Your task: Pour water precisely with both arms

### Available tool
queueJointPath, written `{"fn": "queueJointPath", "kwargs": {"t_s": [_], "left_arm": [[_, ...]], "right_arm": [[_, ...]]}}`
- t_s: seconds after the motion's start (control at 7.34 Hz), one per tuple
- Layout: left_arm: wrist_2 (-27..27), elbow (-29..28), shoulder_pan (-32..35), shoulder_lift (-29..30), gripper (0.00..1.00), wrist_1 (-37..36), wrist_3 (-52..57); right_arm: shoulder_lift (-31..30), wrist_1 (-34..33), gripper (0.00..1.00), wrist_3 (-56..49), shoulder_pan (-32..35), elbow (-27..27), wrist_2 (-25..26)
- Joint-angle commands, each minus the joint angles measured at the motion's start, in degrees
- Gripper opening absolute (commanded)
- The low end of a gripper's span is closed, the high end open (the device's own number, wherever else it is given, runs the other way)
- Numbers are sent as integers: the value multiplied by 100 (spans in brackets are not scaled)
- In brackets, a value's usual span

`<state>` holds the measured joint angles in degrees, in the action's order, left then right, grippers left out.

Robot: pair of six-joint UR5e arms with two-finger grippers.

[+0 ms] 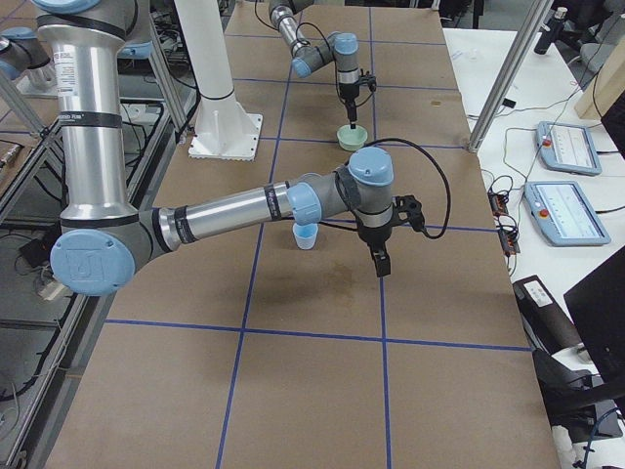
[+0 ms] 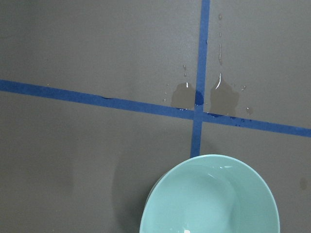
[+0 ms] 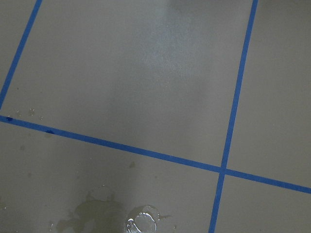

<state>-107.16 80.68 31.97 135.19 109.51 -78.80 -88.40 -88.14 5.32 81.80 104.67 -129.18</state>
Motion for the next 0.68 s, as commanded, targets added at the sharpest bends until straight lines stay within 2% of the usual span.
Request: {"fn": "queueJointPath", "kwargs": {"t_s": [0.0,0.14,0.27,0.54], "left_arm": [[2,-87,-6,-1,81,-8,5],[-7,-96,-6,-10,68,-17,14],[-7,-96,-6,-10,59,-52,22],[-24,-192,-15,-2,57,-61,31]], "right_arm": [[-20,-134,100,-102,91,-34,-317],[-11,-134,100,-102,91,-104,-345],[-2,-134,100,-102,91,-131,-354],[15,-134,100,-102,143,-201,-467]]}}
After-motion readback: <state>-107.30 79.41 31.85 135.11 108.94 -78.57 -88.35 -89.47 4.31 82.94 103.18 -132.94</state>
